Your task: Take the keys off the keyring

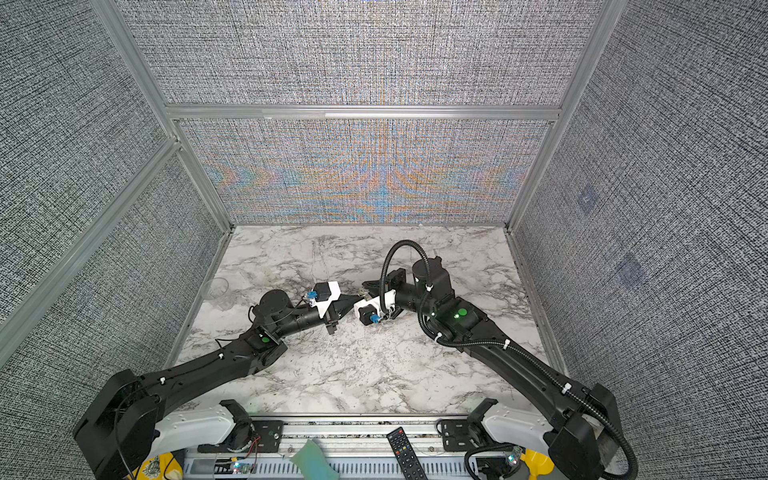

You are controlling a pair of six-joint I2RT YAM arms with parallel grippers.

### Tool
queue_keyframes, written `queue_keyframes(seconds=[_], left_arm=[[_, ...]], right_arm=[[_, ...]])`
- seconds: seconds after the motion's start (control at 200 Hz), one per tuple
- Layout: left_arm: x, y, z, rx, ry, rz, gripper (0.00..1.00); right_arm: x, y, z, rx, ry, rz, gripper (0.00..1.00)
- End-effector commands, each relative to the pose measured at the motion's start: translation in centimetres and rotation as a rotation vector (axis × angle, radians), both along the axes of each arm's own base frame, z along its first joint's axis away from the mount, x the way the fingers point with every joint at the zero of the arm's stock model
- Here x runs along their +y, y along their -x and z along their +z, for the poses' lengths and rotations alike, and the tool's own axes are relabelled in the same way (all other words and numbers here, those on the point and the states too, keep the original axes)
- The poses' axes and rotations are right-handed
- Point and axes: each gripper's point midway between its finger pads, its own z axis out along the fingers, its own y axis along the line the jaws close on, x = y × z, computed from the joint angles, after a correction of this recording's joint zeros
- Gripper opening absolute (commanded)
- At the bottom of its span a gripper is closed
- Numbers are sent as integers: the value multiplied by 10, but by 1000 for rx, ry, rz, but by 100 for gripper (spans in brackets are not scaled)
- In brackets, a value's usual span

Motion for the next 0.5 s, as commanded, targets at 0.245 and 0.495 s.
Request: queue_keyframes(seconds=[0.245,0.495], left_arm=[[-1,2,-12,24,-77,-14,0],[-3,2,-17,35,-102,-27,0]], right_arm=[[-6,-12,28,-30,-107,-85,0],[-12,-14,33,-47,-115,-120,0]])
